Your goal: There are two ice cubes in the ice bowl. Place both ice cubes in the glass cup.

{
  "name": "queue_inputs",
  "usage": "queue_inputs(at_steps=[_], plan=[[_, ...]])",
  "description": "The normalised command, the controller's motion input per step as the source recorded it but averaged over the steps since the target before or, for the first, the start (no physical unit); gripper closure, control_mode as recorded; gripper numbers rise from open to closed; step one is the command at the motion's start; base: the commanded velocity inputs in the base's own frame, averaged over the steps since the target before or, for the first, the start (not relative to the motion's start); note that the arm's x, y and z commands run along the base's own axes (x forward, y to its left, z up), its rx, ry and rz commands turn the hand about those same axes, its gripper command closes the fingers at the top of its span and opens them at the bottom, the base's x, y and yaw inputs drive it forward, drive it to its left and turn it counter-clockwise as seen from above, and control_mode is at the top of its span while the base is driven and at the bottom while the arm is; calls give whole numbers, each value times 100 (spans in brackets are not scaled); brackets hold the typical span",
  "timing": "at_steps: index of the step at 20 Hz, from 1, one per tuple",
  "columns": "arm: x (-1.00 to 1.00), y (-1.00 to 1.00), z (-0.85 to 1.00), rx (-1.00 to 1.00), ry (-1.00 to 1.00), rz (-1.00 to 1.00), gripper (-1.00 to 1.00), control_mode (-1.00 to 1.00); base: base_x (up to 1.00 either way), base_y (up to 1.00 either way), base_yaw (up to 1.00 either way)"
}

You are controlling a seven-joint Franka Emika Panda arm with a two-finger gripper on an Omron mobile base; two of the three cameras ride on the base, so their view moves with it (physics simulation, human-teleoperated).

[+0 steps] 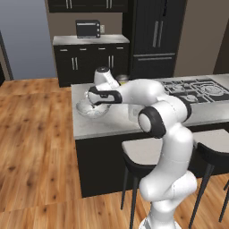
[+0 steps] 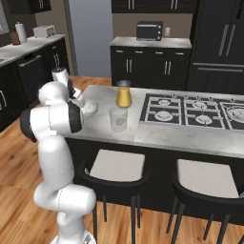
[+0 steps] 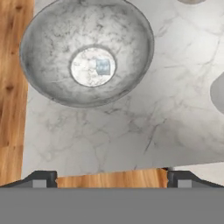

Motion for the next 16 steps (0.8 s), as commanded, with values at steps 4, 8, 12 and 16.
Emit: queue_inputs(at_steps=[4,8,12,16], plan=[[37,5,-27,0,0,0,-100,-100,0,0,0],[61,8,-21,0,0,0,-100,-100,0,0,0],[76,23,-25,0,0,0,-100,-100,0,0,0],[60,21,-25,0,1,0,-100,-100,0,0,0]])
